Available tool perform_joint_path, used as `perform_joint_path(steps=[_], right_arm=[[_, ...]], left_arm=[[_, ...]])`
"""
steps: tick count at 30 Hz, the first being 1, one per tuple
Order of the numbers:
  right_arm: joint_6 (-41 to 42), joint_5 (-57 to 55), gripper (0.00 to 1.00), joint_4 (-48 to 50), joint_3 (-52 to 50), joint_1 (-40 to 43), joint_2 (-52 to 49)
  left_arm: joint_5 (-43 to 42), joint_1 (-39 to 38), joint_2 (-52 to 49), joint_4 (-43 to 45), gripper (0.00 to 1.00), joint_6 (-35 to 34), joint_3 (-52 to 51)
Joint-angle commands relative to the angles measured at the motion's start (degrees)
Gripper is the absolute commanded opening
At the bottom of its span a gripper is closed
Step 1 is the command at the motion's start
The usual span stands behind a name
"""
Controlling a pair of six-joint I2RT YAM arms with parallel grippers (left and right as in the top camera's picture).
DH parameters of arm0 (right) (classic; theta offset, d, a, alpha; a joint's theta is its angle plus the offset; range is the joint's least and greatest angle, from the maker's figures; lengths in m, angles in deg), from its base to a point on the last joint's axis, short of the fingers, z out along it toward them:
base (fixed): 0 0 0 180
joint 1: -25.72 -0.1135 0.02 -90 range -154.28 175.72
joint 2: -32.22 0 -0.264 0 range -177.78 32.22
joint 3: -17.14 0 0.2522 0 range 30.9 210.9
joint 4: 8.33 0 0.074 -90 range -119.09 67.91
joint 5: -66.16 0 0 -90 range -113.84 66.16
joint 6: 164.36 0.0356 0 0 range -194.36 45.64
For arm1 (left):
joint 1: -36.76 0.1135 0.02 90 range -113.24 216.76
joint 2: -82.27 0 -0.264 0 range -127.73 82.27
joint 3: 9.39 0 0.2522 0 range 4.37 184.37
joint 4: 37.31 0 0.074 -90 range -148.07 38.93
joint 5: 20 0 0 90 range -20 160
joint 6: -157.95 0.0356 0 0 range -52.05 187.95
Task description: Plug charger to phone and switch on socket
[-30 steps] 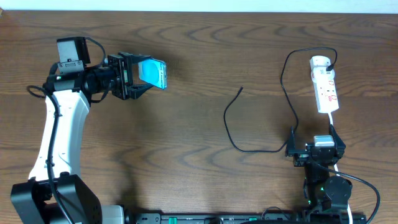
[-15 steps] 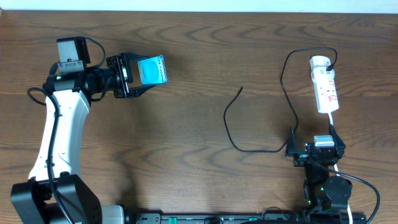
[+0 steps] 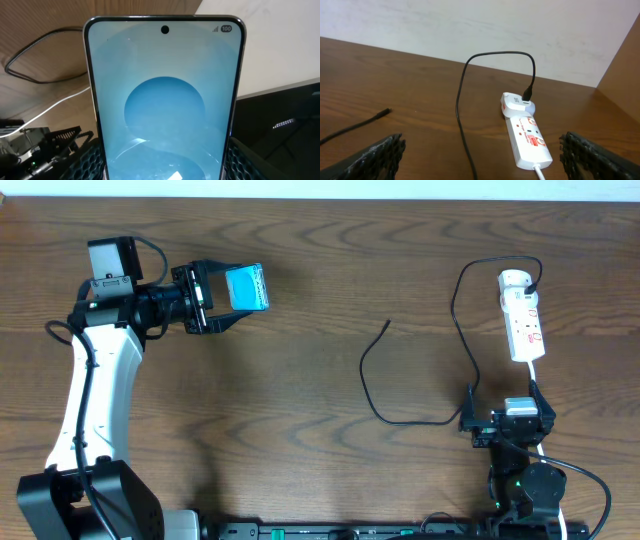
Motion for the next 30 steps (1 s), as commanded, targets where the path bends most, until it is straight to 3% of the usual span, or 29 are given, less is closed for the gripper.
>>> perform_joint_path(steps=[1,20,30], right_arm=[[-0.6,0.0,0.99,-0.2,-0.1,-0.4,0.3],[-0.6,0.0,0.99,-0.2,-0.1,-0.4,0.3],[-0.6,0.0,0.99,-0.2,-0.1,-0.4,0.3]], left_arm=[[-4.0,0.3,0.3,0.3,0.07,0.4,-0.2],[-4.2,0.3,0.3,0.3,0.07,2.6,-0.2],[6.8,0.3,0.3,0.3,0.07,19.6,-0.2]])
